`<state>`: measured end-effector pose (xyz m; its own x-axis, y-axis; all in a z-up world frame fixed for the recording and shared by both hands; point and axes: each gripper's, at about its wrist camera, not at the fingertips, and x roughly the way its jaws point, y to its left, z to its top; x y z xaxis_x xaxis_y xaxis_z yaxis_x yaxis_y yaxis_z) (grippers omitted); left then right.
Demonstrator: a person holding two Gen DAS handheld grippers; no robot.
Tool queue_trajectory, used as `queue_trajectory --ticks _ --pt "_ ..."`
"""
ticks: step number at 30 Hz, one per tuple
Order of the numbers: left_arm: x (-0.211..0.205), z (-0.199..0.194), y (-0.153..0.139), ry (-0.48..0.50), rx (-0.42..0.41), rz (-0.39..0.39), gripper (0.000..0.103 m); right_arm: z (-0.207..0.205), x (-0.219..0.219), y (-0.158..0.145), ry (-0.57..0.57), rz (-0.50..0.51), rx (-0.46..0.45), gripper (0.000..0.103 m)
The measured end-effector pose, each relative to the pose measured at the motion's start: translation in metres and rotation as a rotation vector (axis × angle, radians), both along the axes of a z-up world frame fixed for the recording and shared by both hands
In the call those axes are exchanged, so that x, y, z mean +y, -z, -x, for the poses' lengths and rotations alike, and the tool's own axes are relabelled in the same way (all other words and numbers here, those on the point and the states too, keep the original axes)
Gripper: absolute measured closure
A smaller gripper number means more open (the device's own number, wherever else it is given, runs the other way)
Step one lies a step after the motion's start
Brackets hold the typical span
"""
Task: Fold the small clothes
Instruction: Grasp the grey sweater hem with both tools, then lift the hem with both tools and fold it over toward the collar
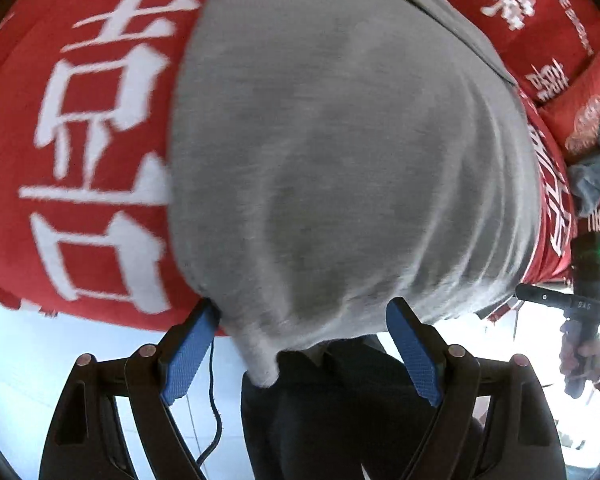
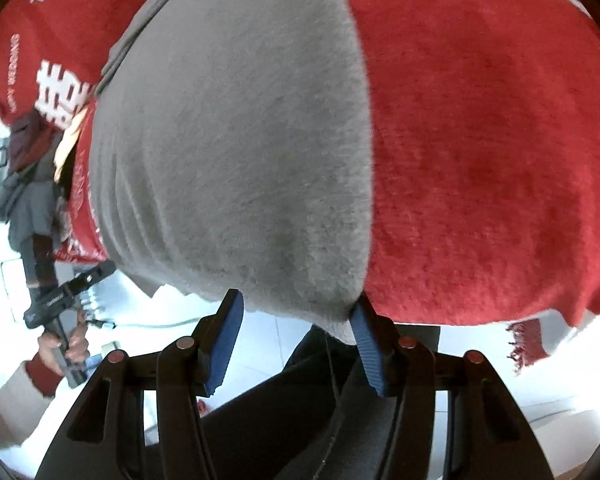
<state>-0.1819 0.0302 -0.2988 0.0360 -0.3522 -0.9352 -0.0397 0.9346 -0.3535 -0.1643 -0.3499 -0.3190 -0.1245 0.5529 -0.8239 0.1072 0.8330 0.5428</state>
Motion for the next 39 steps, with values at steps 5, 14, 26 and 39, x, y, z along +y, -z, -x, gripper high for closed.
queue_trajectory --ticks 5,14,26,39 --pt "-0.016 -0.001 -0.005 0.021 -0.001 0.084 0.017 -0.004 0.003 0.000 -0.004 -0.132 -0.003 0.044" --pt "-0.006 -0.001 -0.001 0.015 0.029 -0.039 0.091 -0.001 -0.008 0.011 0.095 -0.161 0.066 0.090" --pt "0.020 -0.016 -0.060 -0.071 -0.074 0.204 0.092 -0.004 -0.005 -0.037 0.286 -0.389 0.022 0.091" --pt "0.043 -0.113 -0.130 -0.183 -0.252 0.260 0.093 -0.084 -0.007 -0.096 0.425 -0.636 -0.136 0.092"
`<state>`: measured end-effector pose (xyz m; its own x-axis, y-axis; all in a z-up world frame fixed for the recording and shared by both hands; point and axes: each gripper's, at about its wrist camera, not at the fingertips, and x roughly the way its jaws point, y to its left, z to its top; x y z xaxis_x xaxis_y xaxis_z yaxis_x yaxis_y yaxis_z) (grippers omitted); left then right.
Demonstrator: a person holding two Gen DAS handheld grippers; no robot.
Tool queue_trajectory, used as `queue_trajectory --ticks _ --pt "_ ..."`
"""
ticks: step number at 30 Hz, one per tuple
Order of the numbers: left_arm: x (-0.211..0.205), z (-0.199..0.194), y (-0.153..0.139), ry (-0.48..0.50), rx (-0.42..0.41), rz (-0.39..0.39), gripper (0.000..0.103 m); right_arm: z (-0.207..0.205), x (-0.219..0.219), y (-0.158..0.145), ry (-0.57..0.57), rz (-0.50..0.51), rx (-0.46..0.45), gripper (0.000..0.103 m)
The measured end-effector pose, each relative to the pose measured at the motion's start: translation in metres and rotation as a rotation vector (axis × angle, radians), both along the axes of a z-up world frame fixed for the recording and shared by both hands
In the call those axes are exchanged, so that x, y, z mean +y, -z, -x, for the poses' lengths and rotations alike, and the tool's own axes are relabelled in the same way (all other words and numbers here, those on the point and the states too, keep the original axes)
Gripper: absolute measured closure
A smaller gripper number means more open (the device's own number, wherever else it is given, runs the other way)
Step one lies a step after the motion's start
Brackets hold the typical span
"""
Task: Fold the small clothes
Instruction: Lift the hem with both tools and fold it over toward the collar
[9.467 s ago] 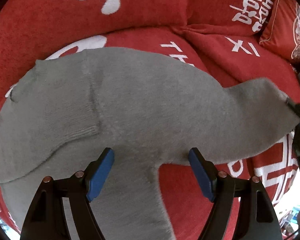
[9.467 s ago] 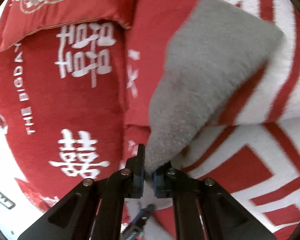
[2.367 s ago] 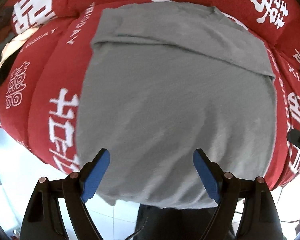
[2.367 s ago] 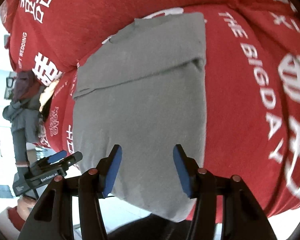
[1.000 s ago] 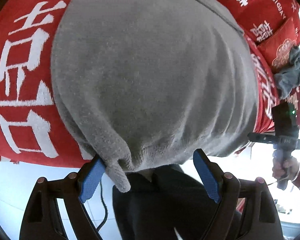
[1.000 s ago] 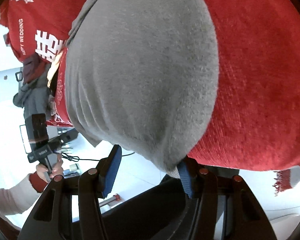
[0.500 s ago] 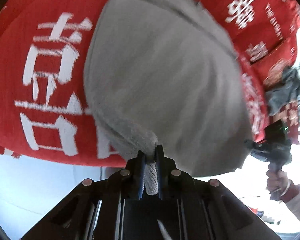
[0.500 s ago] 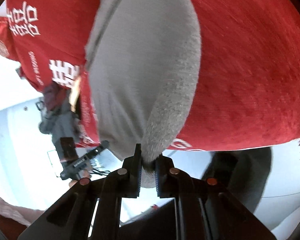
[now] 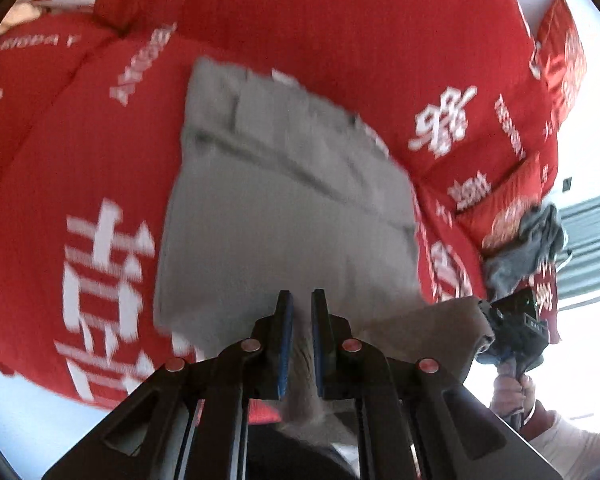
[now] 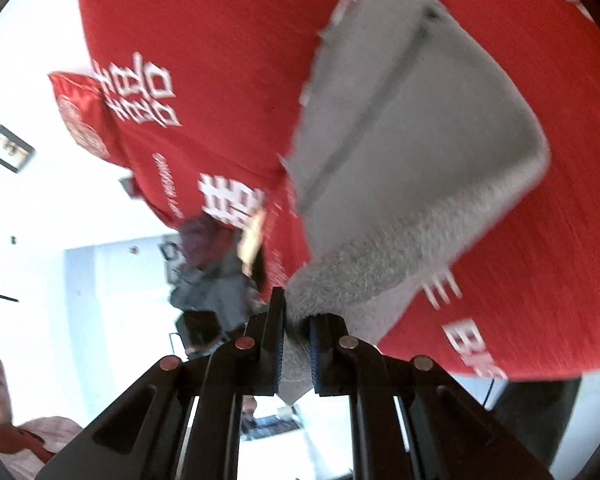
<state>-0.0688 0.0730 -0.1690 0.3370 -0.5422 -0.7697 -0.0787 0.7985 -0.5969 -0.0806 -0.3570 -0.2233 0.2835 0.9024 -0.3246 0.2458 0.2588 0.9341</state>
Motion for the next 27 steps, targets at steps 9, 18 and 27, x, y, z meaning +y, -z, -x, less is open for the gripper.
queue_trajectory --ticks 9,18,27 --pt "0.012 -0.109 -0.015 -0.071 -0.081 -0.044 0.093 -0.121 -0.008 -0.015 0.022 -0.019 -0.040 0.092" --pt "-0.044 -0.147 0.032 0.136 0.041 -0.357 0.035 -0.189 -0.019 0.031 -0.013 0.031 0.055 0.092" --pt "-0.071 -0.135 0.064 0.359 0.190 -0.311 0.025 -0.168 -0.027 0.047 -0.045 0.000 0.121 0.092"
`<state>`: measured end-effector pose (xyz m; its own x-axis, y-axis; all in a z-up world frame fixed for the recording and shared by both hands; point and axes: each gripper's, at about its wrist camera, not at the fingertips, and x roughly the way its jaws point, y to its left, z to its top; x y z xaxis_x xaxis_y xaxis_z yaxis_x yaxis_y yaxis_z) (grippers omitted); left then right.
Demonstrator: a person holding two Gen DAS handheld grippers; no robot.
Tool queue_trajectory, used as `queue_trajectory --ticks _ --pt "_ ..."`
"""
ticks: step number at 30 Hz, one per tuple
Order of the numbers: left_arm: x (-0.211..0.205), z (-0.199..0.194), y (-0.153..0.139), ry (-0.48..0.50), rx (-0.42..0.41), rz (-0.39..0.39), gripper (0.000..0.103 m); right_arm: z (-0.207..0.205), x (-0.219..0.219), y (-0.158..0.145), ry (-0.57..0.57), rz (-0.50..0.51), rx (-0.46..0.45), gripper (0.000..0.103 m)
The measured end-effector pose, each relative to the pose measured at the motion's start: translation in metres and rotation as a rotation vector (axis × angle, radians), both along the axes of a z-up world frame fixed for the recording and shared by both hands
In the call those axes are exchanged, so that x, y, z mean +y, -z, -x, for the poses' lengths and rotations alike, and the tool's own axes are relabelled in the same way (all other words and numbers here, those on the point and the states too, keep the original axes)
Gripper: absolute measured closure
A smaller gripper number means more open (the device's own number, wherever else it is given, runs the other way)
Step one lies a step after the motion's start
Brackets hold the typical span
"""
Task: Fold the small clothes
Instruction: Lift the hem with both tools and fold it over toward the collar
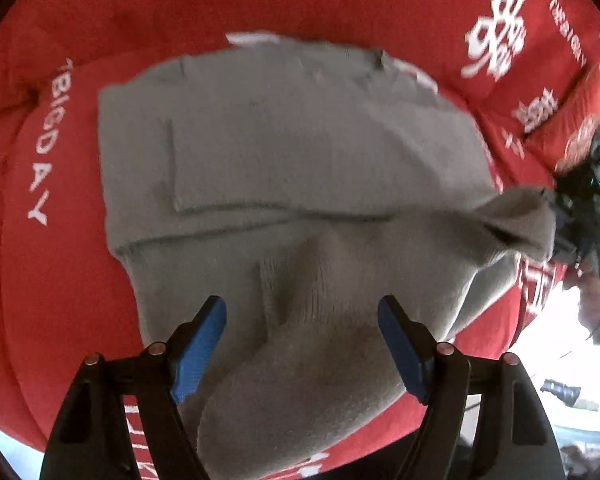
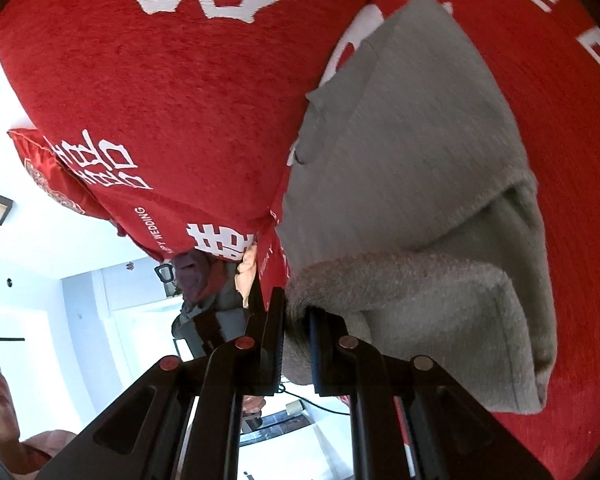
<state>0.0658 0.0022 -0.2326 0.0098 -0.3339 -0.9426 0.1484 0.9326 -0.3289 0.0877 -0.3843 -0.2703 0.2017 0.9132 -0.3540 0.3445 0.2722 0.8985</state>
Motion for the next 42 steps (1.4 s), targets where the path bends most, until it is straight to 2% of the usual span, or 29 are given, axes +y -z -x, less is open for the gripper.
queue_trajectory --ticks 4,6,7,8,10,15,19,21,24,27,29,31,32,33,34,35,36,37,38,39,42 --pt "-0.013 -0.001 0.021 0.034 0.100 0.037 0.025 0.001 -0.002 0.003 -0.001 -0.006 0.009 0.091" --pt "-0.023 0.000 0.029 0.061 0.125 0.014 0.055 0.000 -0.002 0.005 -0.003 -0.002 0.015 0.092" --pt "-0.027 0.001 0.031 0.068 0.129 0.003 0.087 0.000 -0.001 0.006 -0.008 0.003 0.018 0.092" --pt "-0.029 0.002 0.031 0.058 0.130 0.007 0.096 -0.001 0.000 0.006 -0.017 0.007 0.019 0.092" --pt "-0.028 0.003 0.021 0.031 0.076 0.012 0.097 -0.002 0.003 0.002 -0.027 0.001 0.015 0.092" --pt "-0.001 -0.007 -0.046 -0.135 -0.134 0.097 0.097 -0.016 0.006 -0.017 0.006 -0.057 -0.036 0.092" --pt "0.016 -0.035 -0.077 -0.230 -0.270 0.078 0.097 -0.042 0.000 -0.029 0.089 -0.108 -0.084 0.092" --pt "0.025 -0.055 -0.075 -0.254 -0.305 0.054 0.097 -0.059 -0.002 -0.029 0.121 -0.111 -0.092 0.092" --pt "0.020 -0.086 -0.048 -0.285 -0.310 -0.023 0.097 -0.088 -0.001 -0.015 0.134 -0.082 -0.074 0.092" --pt "0.021 -0.111 -0.018 -0.318 -0.278 -0.088 0.097 -0.107 0.005 0.011 0.116 -0.015 -0.013 0.092" --pt "0.022 -0.120 -0.005 -0.344 -0.266 -0.146 0.097 -0.116 0.005 0.032 0.128 0.036 0.040 0.091" --pt "0.025 -0.128 0.003 -0.374 -0.235 -0.169 0.096 -0.122 0.005 0.050 0.147 0.065 0.082 0.091" --pt "0.027 -0.130 0.005 -0.389 -0.223 -0.168 0.089 -0.125 0.005 0.056 0.152 0.073 0.099 0.090" --pt "0.029 -0.125 0.006 -0.401 -0.220 -0.176 0.077 -0.126 0.005 0.060 0.156 0.071 0.108 0.088" --pt "0.032 -0.124 0.002 -0.417 -0.231 -0.203 0.044 -0.127 0.005 0.062 0.161 0.068 0.113 0.088" --pt "0.035 -0.120 -0.002 -0.429 -0.258 -0.230 0.029 -0.129 0.005 0.062 0.169 0.067 0.118 0.085" --pt "0.038 -0.116 -0.011 -0.439 -0.304 -0.260 0.029 -0.130 0.005 0.061 0.180 0.062 0.117 0.078" --pt "0.040 -0.115 -0.014 -0.433 -0.308 -0.259 0.029 -0.130 0.002 0.057 0.203 0.055 0.102 0.072" --pt "0.043 -0.114 -0.016 -0.427 -0.294 -0.249 0.029 -0.132 0.001 0.054 0.220 0.052 0.092 0.047" --pt "0.047 -0.111 -0.017 -0.428 -0.278 -0.243 0.029 -0.133 -0.003 0.048 0.243 0.055 0.077 0.038" --pt "0.051 -0.104 -0.017 -0.423 -0.250 -0.268 0.029 -0.136 -0.009 0.030 0.229 0.126 0.033 0.038"
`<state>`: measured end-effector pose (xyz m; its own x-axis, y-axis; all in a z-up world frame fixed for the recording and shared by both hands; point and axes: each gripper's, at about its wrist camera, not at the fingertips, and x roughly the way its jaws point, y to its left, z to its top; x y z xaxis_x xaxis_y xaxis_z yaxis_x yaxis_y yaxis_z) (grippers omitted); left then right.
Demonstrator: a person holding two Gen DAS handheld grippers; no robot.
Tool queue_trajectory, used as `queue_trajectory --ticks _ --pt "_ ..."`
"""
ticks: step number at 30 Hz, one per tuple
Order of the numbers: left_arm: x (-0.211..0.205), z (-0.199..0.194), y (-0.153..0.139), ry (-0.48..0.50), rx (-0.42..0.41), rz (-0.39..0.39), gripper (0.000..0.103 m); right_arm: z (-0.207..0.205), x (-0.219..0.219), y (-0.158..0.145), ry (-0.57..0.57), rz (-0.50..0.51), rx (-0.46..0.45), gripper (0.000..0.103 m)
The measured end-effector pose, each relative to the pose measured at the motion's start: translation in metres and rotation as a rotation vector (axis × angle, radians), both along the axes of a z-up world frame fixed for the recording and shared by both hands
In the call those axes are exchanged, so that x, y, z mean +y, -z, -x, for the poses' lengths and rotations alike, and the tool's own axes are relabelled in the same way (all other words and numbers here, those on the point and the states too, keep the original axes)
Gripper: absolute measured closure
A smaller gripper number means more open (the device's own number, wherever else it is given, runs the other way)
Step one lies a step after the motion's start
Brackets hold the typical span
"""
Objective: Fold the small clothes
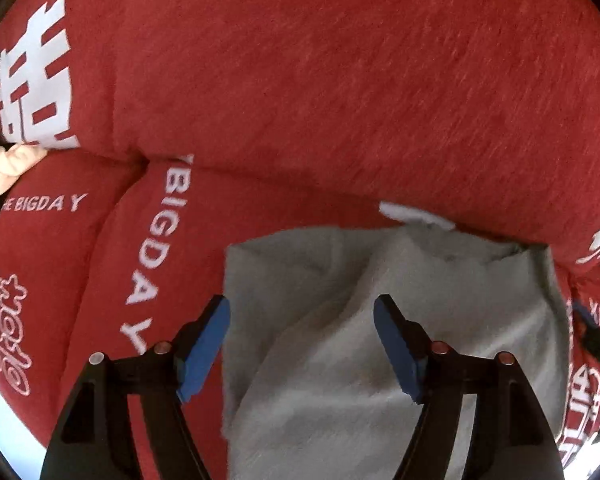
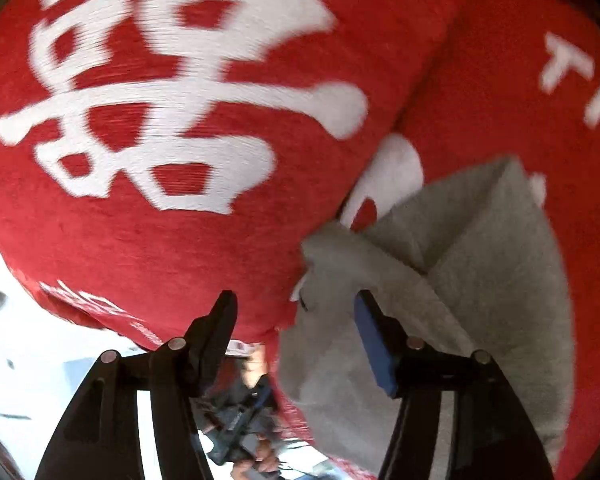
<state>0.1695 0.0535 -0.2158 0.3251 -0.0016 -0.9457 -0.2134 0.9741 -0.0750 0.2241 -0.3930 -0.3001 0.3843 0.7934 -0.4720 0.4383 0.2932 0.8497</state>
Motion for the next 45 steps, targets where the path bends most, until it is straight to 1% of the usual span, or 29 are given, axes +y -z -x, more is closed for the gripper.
queue_trajectory --ticks 2,3,5,7,10,11,12,14,16,17,18,19,20,21,24,26,28,30,32,33,37,38,39,40,41,42,43,45 --pt "0.003 0.008 0.000 -0.007 0.013 -0.013 0.029 0.002 -0.002 -0.015 -0.082 0.128 -0.005 0.038" --pt "0.005 0.014 0.000 -0.011 0.021 -0.014 0.029 0.004 -0.002 -0.018 -0.112 0.169 -0.003 0.038" --pt "0.009 0.026 0.003 -0.017 0.043 -0.013 0.029 0.015 0.000 -0.026 -0.213 0.301 0.000 0.038" --pt "0.014 0.046 0.008 -0.014 0.080 0.003 0.029 0.030 0.002 -0.031 -0.299 0.379 -0.004 0.040" --pt "0.020 0.073 0.020 0.004 0.135 0.040 0.029 0.059 0.002 -0.029 -0.395 0.428 0.019 0.043" --pt "0.021 0.079 0.024 0.011 0.155 0.052 0.029 0.071 0.001 -0.027 -0.418 0.437 0.030 0.045" --pt "0.021 0.086 0.028 0.022 0.176 0.070 0.029 0.081 0.001 -0.026 -0.433 0.434 0.036 0.050" --pt "0.022 0.099 0.036 0.045 0.212 0.095 0.029 0.096 0.002 -0.025 -0.456 0.415 0.046 0.054" --pt "0.019 0.106 0.040 0.064 0.222 0.112 0.029 0.101 0.006 -0.023 -0.481 0.417 0.054 0.059" --pt "0.018 0.109 0.043 0.072 0.228 0.133 0.029 0.104 0.010 -0.019 -0.502 0.420 0.064 0.067" --pt "0.018 0.110 0.045 0.075 0.231 0.151 0.033 0.107 0.009 -0.018 -0.517 0.420 0.072 0.081" --pt "0.017 0.111 0.046 0.080 0.230 0.172 0.061 0.107 0.012 -0.015 -0.533 0.421 0.080 0.089" --pt "0.015 0.112 0.048 0.095 0.237 0.191 0.091 0.107 0.015 -0.012 -0.547 0.423 0.082 0.095" --pt "0.014 0.113 0.047 0.107 0.242 0.182 0.093 0.106 0.018 -0.014 -0.557 0.415 0.063 0.095" --pt "0.017 0.119 0.036 0.134 0.208 0.197 0.093 0.106 0.026 -0.034 -0.587 0.392 -0.019 0.096" --pt "0.020 0.126 0.033 0.149 0.205 0.194 0.093 0.111 0.026 -0.044 -0.624 0.411 -0.040 0.096" --pt "0.024 0.134 0.039 0.152 0.227 0.173 0.093 0.118 0.030 -0.039 -0.646 0.438 -0.012 0.096" --pt "0.026 0.139 0.047 0.146 0.248 0.163 0.093 0.125 0.030 -0.020 -0.655 0.466 0.039 0.097" --pt "0.027 0.141 0.048 0.140 0.239 0.162 0.093 0.131 0.027 -0.004 -0.672 0.506 0.084 0.097" --pt "0.026 0.141 0.048 0.139 0.239 0.159 0.093 0.131 0.028 0.001 -0.656 0.498 0.085 0.097" --pt "0.022 0.143 0.044 0.135 0.251 0.140 0.093 0.129 0.020 -0.005 -0.601 0.503 0.102 0.096" --pt "0.019 0.142 0.042 0.130 0.257 0.133 0.093 0.128 0.018 -0.009 -0.586 0.531 0.111 0.093" --pt "0.017 0.142 0.041 0.127 0.260 0.126 0.093 0.128 0.015 -0.013 -0.575 0.562 0.114 0.082" --pt "0.014 0.142 0.040 0.123 0.263 0.118 0.093 0.126 0.013 -0.020 -0.562 0.614 0.118 0.071" --pt "0.012 0.141 0.041 0.122 0.264 0.112 0.093 0.125 0.011 -0.027 -0.548 0.683 0.125 0.055" --pt "0.008 0.139 0.041 0.123 0.262 0.105 0.093 0.121 0.011 -0.038 -0.535 0.754 0.130 0.053" --pt "0.007 0.139 0.039 0.125 0.257 0.099 0.093 0.115 0.012 -0.048 -0.525 0.776 0.115 0.053" --pt "0.004 0.135 0.039 0.125 0.245 0.095 0.093 0.102 0.024 -0.063 -0.541 0.765 0.073 0.053"
